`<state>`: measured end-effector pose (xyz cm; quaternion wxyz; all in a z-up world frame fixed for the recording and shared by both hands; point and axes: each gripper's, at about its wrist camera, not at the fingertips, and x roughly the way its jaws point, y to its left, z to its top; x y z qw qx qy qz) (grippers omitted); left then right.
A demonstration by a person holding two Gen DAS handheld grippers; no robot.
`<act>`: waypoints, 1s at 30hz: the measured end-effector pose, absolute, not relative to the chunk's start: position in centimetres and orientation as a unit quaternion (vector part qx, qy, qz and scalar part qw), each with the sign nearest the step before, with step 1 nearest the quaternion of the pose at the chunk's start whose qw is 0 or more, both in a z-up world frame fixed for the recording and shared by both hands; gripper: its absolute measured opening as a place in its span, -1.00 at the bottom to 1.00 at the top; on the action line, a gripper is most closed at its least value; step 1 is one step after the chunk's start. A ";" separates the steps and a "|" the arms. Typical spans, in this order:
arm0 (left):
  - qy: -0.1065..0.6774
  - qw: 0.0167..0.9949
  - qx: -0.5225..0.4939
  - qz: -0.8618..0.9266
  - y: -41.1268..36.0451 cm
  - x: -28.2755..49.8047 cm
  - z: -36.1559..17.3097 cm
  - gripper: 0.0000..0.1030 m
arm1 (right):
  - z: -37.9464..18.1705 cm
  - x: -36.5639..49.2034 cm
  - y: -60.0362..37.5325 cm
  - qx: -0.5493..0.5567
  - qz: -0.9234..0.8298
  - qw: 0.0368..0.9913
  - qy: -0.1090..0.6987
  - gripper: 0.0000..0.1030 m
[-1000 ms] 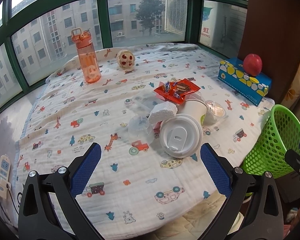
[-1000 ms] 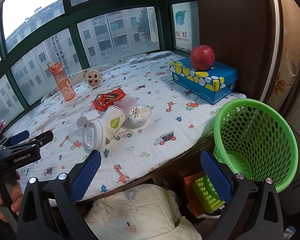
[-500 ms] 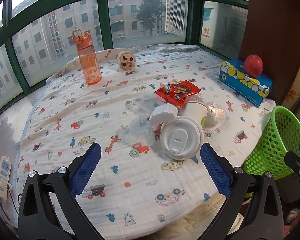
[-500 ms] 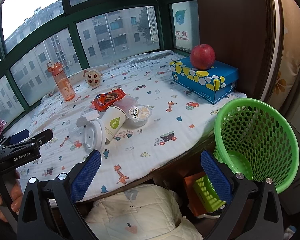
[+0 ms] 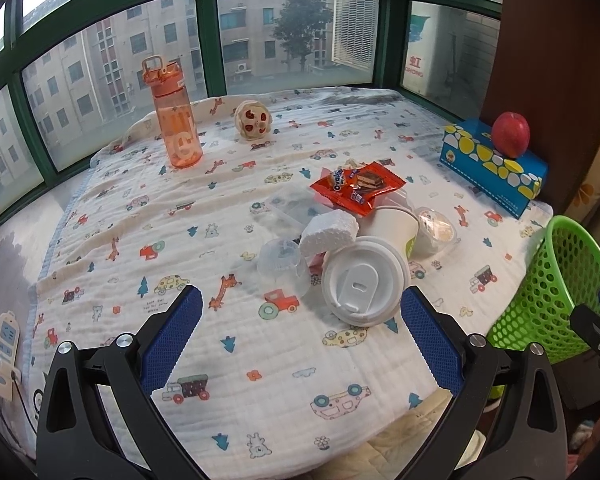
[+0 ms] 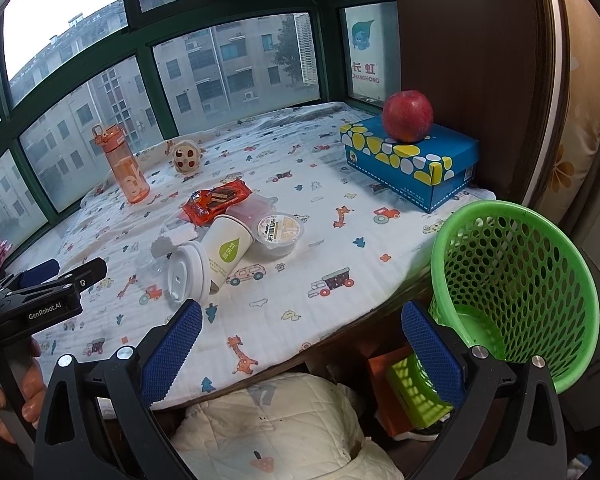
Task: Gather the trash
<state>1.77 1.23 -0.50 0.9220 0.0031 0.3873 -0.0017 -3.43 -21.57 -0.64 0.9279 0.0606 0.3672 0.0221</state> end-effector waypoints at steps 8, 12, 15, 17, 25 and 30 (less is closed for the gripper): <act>0.391 0.921 -0.002 -0.001 1.6 2.6 -0.6 0.90 | -0.7 -2.6 -21.3 0.056 0.026 0.927 0.369 0.88; 0.393 0.920 -0.004 0.000 1.8 3.2 -0.8 0.90 | -0.7 -2.1 -21.3 0.057 0.027 0.927 0.369 0.88; 0.393 0.920 -0.006 0.001 1.9 3.5 -0.8 0.90 | -0.7 -1.5 -21.2 0.053 0.030 0.927 0.370 0.88; 0.393 0.919 -0.007 0.002 2.1 3.8 -0.8 0.90 | -0.6 -1.1 -21.0 0.050 0.032 0.928 0.369 0.88; 0.395 0.919 -0.014 0.015 3.2 5.2 -0.8 0.90 | -0.9 0.8 -20.3 0.049 0.046 0.925 0.375 0.88; 0.394 0.918 -0.024 0.029 4.5 6.1 -0.6 0.90 | -1.2 2.2 -19.7 0.052 0.057 0.922 0.381 0.88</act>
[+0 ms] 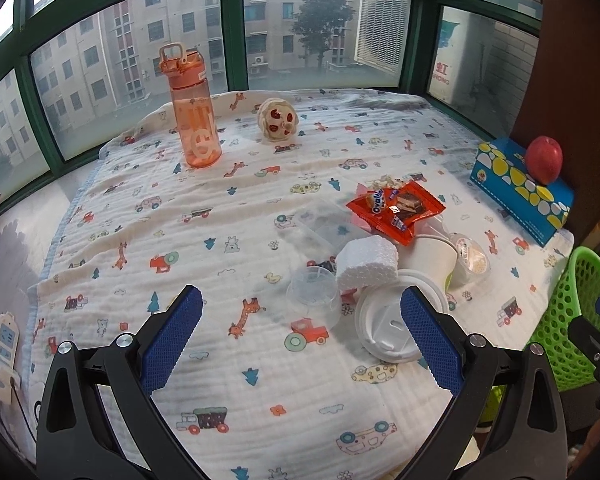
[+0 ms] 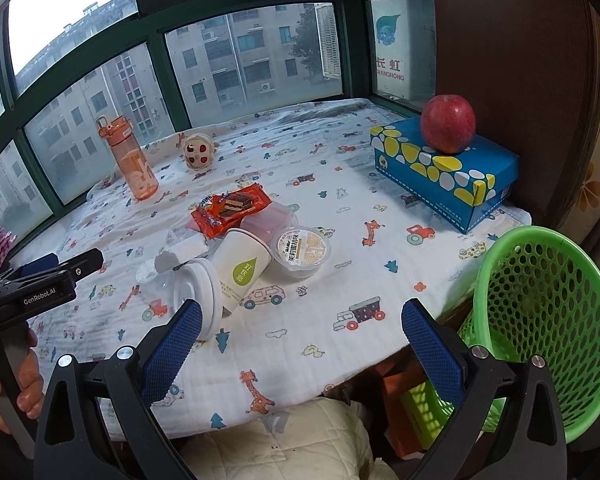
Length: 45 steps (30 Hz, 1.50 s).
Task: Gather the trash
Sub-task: 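Grasp the white cup lid with the right tool while the left tool approaches the clear plastic cup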
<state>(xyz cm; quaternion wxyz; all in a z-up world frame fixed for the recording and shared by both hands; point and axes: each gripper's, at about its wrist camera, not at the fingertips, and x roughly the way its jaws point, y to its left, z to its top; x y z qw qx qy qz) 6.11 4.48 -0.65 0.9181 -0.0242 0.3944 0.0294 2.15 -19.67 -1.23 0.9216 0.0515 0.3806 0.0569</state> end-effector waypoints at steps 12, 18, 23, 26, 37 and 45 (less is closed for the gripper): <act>0.393 0.916 -0.040 0.063 8.5 7.0 -0.6 0.90 | -3.5 4.2 -14.4 0.015 0.094 0.911 0.401 0.87; 0.399 0.913 -0.051 0.070 10.2 7.1 -1.4 0.90 | -4.7 4.6 -11.2 -0.031 0.102 0.909 0.403 0.87; 0.400 0.911 -0.061 0.080 12.0 7.0 -1.8 0.90 | -6.0 5.1 -8.3 -0.071 0.099 0.908 0.401 0.87; 0.400 0.910 -0.068 0.085 13.2 6.9 -1.9 0.90 | -7.0 5.7 -6.5 -0.095 0.095 0.906 0.402 0.87; 0.409 0.903 -0.089 0.093 16.2 6.9 -3.2 0.90 | -10.6 8.6 -2.6 -0.152 0.060 0.893 0.420 0.87; 0.414 0.901 -0.091 0.092 16.7 7.0 -3.7 0.90 | -11.9 9.3 -1.1 -0.205 0.027 0.893 0.400 0.85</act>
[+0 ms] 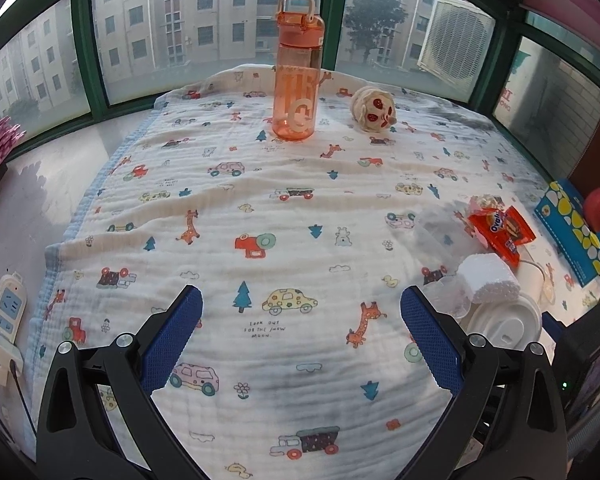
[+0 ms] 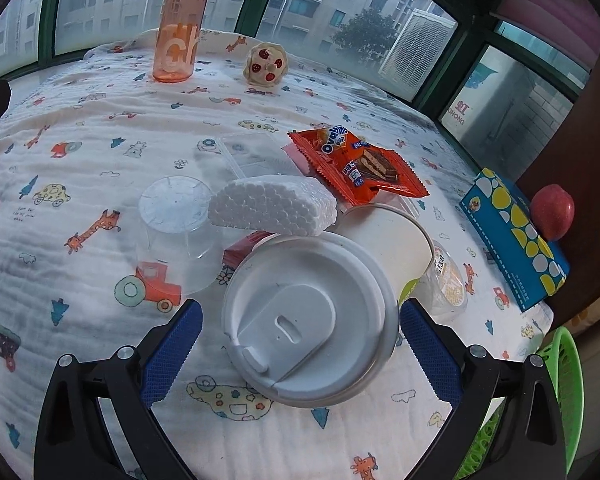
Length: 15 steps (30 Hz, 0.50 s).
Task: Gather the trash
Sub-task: 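Grasp the white cup lid with the right tool while the left tool approaches the clear plastic cup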
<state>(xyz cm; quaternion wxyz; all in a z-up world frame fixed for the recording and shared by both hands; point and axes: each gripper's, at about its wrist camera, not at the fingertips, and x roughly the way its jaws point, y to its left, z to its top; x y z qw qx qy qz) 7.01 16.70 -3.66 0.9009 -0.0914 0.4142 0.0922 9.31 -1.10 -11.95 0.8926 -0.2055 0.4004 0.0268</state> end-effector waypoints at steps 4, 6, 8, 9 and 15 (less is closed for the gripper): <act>0.418 0.900 -0.091 0.089 16.6 7.2 -4.0 0.90 | -12.1 9.0 -1.1 -0.218 0.032 0.892 0.394 0.65; 0.419 0.900 -0.088 0.087 16.3 7.2 -4.1 0.90 | -12.1 8.9 -1.3 -0.212 0.036 0.893 0.395 0.65; 0.420 0.899 -0.087 0.086 16.1 7.3 -4.1 0.90 | -11.9 8.8 -1.8 -0.198 0.045 0.896 0.396 0.65; 0.420 0.899 -0.087 0.085 16.0 7.3 -4.1 0.90 | -11.8 8.6 -2.1 -0.191 0.048 0.897 0.396 0.65; 0.418 0.903 -0.070 0.067 14.6 7.6 -4.0 0.90 | -9.9 6.8 -4.0 -0.160 0.065 0.905 0.388 0.65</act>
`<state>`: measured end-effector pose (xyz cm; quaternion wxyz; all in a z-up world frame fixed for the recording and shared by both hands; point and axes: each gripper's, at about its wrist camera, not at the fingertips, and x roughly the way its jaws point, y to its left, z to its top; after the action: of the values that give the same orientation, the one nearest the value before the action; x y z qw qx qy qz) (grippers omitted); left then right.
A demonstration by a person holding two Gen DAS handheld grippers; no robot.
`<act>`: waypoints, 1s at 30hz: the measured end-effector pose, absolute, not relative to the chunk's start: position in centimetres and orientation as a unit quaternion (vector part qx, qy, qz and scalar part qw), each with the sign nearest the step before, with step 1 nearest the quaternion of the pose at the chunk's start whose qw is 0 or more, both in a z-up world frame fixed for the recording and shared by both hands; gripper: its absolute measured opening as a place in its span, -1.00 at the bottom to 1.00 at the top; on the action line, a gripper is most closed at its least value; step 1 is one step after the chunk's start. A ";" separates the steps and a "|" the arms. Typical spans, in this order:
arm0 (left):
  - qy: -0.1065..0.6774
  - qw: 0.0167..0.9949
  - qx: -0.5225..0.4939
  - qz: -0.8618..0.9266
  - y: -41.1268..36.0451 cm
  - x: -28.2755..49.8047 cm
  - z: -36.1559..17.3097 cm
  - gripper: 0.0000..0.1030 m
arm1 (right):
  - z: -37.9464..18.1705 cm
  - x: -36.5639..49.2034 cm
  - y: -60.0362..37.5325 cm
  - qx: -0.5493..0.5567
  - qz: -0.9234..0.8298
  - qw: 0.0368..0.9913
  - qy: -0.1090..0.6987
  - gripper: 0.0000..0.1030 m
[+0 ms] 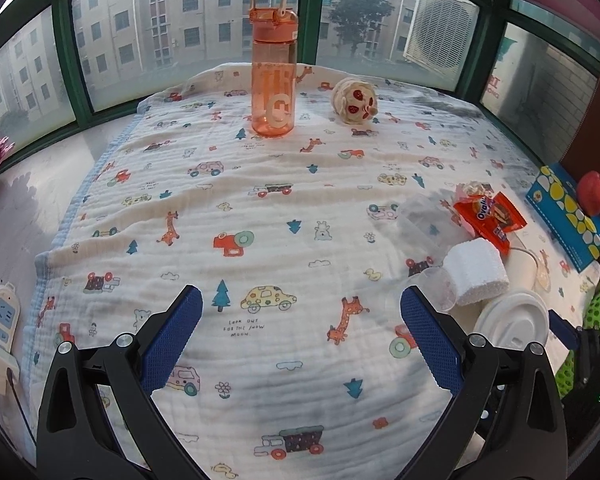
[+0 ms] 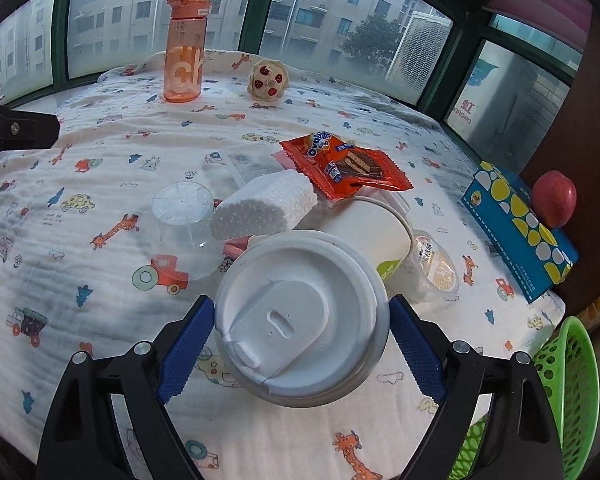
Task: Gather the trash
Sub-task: 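Grasp the white cup lid with the right tool while the left tool approaches the clear plastic cup, then grasp the clear plastic cup with the left tool while the right tool holds the lid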
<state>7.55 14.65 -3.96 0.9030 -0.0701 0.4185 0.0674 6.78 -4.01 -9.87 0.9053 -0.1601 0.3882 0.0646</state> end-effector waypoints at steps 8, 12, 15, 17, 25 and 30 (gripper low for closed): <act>0.423 0.905 -0.053 0.001 10.8 8.5 -4.3 0.88 | -6.6 4.7 -9.1 -0.093 0.060 0.919 0.378 0.65; 0.426 0.903 -0.035 -0.048 8.4 9.3 -4.8 0.87 | -5.3 4.2 -11.5 -0.069 0.050 0.925 0.370 0.65; 0.435 0.898 -0.010 -0.072 7.0 10.1 -5.9 0.85 | -4.5 3.9 -13.1 -0.053 0.044 0.928 0.365 0.65; 0.444 0.892 0.001 -0.085 6.5 10.7 -6.8 0.81 | -4.2 3.8 -14.1 -0.040 0.040 0.929 0.365 0.65; 0.473 0.874 -0.010 -0.113 6.3 13.2 -9.7 0.45 | -3.9 3.3 -16.7 -0.013 0.029 0.929 0.368 0.65; 0.475 0.870 -0.024 -0.128 6.3 13.6 -10.4 -0.03 | -3.5 2.8 -18.2 -0.004 0.015 0.932 0.363 0.65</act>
<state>13.62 6.34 -10.40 0.8701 -0.0243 0.4753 -0.1279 2.80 -18.19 -3.52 0.9315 -0.0040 0.3633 0.0151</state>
